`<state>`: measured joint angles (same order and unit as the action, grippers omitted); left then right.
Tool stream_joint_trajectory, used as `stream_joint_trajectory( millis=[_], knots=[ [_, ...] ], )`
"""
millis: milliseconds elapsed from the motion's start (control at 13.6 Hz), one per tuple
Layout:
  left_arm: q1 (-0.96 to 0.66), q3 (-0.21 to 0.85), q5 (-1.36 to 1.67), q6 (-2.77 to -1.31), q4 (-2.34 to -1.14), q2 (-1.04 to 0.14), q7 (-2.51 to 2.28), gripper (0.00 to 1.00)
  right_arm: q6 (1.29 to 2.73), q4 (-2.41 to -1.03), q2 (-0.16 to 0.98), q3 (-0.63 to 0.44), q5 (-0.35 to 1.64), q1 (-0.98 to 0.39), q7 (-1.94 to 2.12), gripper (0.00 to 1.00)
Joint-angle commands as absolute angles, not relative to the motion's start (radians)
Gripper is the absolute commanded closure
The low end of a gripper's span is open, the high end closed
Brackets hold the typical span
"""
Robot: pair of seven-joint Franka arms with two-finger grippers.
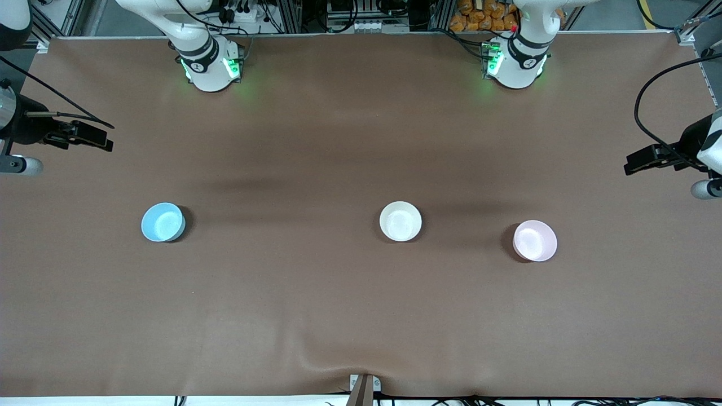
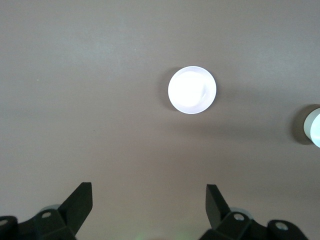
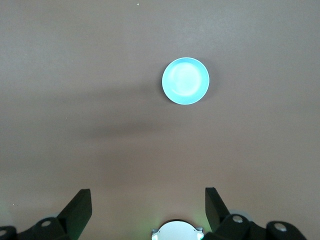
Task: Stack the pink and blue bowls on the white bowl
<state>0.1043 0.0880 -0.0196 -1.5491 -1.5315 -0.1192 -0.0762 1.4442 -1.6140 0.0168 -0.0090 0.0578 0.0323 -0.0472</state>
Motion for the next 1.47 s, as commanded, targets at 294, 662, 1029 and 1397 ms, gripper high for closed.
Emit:
stream_joint_trajectory(
  millis=[294,662,1029,1397],
  knots=[
    [0.103,0.091,-0.002,-1.721,-1.616,-0.210,-0.055,0.00,1.454,-1.615,0.018,-0.008,0.054,0.017,-0.038,0.00],
    [0.101,0.091,-0.003,-1.933,-1.675,-0.342,-0.055,0.00,1.454,-1.615,0.028,-0.008,0.054,0.014,-0.038,0.00],
    [0.115,0.091,-0.011,-2.204,-1.813,-0.367,-0.054,0.00,1.467,-1.617,0.040,-0.008,0.055,0.014,-0.038,0.00],
    [0.109,0.092,-0.006,-2.299,-1.822,-0.465,-0.055,0.00,1.543,-1.710,0.057,-0.008,0.054,0.026,-0.038,0.00]
  ],
)
